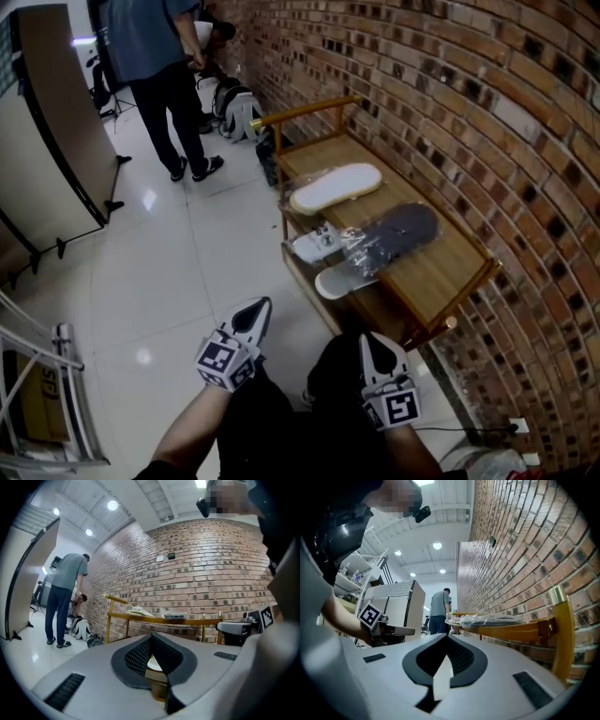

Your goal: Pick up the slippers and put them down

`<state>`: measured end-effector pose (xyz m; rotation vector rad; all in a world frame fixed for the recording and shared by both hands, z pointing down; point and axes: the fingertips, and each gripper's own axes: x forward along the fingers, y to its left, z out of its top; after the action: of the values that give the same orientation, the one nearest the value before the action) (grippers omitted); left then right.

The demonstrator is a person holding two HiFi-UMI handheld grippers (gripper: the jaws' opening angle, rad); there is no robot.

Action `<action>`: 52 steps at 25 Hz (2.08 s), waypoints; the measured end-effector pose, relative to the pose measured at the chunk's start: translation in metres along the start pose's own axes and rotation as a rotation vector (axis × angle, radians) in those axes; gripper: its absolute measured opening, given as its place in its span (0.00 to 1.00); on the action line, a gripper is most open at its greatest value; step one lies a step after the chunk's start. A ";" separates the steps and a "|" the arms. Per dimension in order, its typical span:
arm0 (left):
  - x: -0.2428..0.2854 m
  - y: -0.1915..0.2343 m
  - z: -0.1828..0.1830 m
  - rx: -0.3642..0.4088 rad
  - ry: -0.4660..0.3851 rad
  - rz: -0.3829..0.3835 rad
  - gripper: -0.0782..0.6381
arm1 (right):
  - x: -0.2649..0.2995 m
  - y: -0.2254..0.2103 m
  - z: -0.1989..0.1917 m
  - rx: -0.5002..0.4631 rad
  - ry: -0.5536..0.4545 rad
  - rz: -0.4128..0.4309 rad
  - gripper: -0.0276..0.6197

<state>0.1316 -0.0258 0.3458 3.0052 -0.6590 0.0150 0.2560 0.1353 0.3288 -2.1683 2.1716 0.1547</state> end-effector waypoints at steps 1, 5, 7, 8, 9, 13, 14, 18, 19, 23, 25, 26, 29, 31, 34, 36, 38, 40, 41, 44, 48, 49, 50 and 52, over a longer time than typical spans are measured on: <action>0.009 -0.002 -0.003 -0.009 0.007 -0.017 0.11 | -0.001 0.000 -0.002 -0.005 0.004 0.000 0.06; 0.049 -0.011 -0.024 -0.031 0.068 -0.076 0.11 | -0.004 -0.008 -0.008 0.000 0.029 -0.012 0.06; 0.068 -0.009 -0.036 -0.061 0.112 -0.079 0.12 | -0.002 -0.012 -0.011 0.010 0.037 -0.014 0.06; 0.077 -0.006 -0.042 -0.084 0.130 -0.078 0.12 | -0.001 -0.014 -0.012 0.016 0.040 -0.013 0.06; 0.086 -0.002 -0.046 -0.106 0.144 -0.076 0.12 | 0.001 -0.014 -0.014 0.025 0.042 -0.010 0.06; 0.122 0.016 -0.053 -0.091 0.157 -0.055 0.21 | 0.014 -0.011 -0.017 0.066 0.043 0.032 0.06; 0.130 0.022 -0.056 -0.104 0.160 -0.045 0.21 | 0.018 -0.008 -0.019 0.071 0.047 0.049 0.06; 0.160 0.055 -0.089 -0.335 0.200 0.005 0.32 | 0.035 0.003 -0.017 0.070 0.040 0.102 0.06; 0.166 0.063 -0.098 -0.403 0.208 0.015 0.35 | 0.039 0.006 -0.016 0.071 0.037 0.113 0.06; 0.189 0.084 -0.126 -0.659 0.218 0.030 0.43 | 0.050 0.015 -0.018 0.080 0.049 0.141 0.06; 0.201 0.088 -0.137 -0.760 0.228 0.009 0.43 | 0.055 0.018 -0.019 0.070 0.059 0.151 0.06; 0.207 0.088 -0.141 -0.807 0.230 -0.006 0.43 | 0.057 0.019 -0.020 0.070 0.065 0.153 0.06; 0.221 0.087 -0.147 -0.942 0.206 -0.052 0.43 | 0.063 0.021 -0.024 0.083 0.083 0.154 0.06; 0.226 0.088 -0.148 -1.037 0.169 -0.066 0.29 | 0.066 0.023 -0.028 0.090 0.101 0.156 0.06; 0.225 0.090 -0.142 -1.102 0.129 -0.081 0.22 | 0.067 0.020 -0.032 0.096 0.116 0.149 0.06; 0.220 0.090 -0.135 -1.096 0.113 -0.092 0.21 | 0.068 0.017 -0.033 0.101 0.117 0.138 0.06; 0.211 0.091 -0.126 -1.081 0.095 -0.099 0.21 | 0.070 0.016 -0.035 0.106 0.119 0.133 0.06; 0.197 0.098 -0.115 -1.085 0.061 -0.095 0.21 | 0.072 0.020 -0.035 0.105 0.120 0.139 0.06; 0.189 0.103 -0.109 -1.087 0.038 -0.090 0.21 | 0.073 0.024 -0.034 0.102 0.119 0.145 0.06; 0.156 0.122 -0.089 -1.044 -0.034 -0.074 0.21 | 0.079 0.037 -0.034 0.092 0.120 0.167 0.06; 0.099 0.152 -0.076 -0.970 -0.050 0.022 0.21 | 0.089 0.050 -0.041 0.083 0.126 0.195 0.06; 0.083 0.161 -0.074 -0.957 -0.053 0.053 0.21 | 0.093 0.053 -0.043 0.088 0.128 0.200 0.06; 0.068 0.169 -0.072 -0.958 -0.065 0.075 0.21 | 0.096 0.056 -0.045 0.095 0.135 0.204 0.06; 0.037 0.183 -0.068 -0.956 -0.089 0.117 0.21 | 0.102 0.063 -0.049 0.108 0.152 0.214 0.06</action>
<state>0.0885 -0.2027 0.4262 2.0538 -0.6082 -0.3284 0.1943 0.0283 0.3665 -1.9468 2.4291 -0.1184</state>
